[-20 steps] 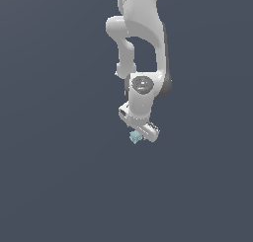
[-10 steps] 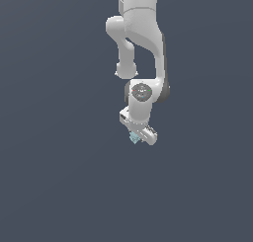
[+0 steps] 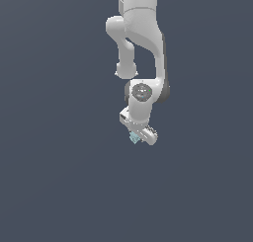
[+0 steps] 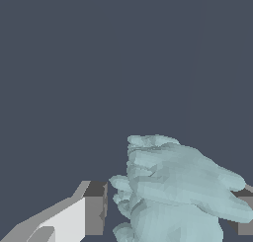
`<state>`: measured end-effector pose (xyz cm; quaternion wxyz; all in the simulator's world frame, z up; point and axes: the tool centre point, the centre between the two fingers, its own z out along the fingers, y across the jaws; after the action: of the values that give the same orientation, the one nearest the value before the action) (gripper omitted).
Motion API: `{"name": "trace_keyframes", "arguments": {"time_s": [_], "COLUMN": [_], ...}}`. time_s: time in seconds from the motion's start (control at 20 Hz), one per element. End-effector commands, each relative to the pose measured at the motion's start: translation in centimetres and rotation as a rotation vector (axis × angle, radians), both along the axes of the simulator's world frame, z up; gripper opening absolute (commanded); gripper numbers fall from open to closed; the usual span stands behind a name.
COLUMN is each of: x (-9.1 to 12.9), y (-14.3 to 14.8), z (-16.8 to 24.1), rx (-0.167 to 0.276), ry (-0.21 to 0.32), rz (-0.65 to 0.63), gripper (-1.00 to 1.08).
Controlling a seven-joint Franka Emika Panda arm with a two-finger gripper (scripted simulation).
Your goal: Pick up the object and move it to a goal position.
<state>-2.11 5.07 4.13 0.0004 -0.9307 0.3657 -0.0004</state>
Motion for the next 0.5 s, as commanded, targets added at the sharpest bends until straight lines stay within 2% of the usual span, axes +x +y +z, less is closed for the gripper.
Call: {"name": "trace_keyframes", "arguments": {"time_s": [0.0,0.45], "x": [0.0,0.6], "y": [0.0,-1.5], "z": [0.0,3.2], "rx": [0.000,0.000], "ry": [0.000,0.000], "rz": [0.000,0.000], "gripper": [-1.00,-1.00]}}
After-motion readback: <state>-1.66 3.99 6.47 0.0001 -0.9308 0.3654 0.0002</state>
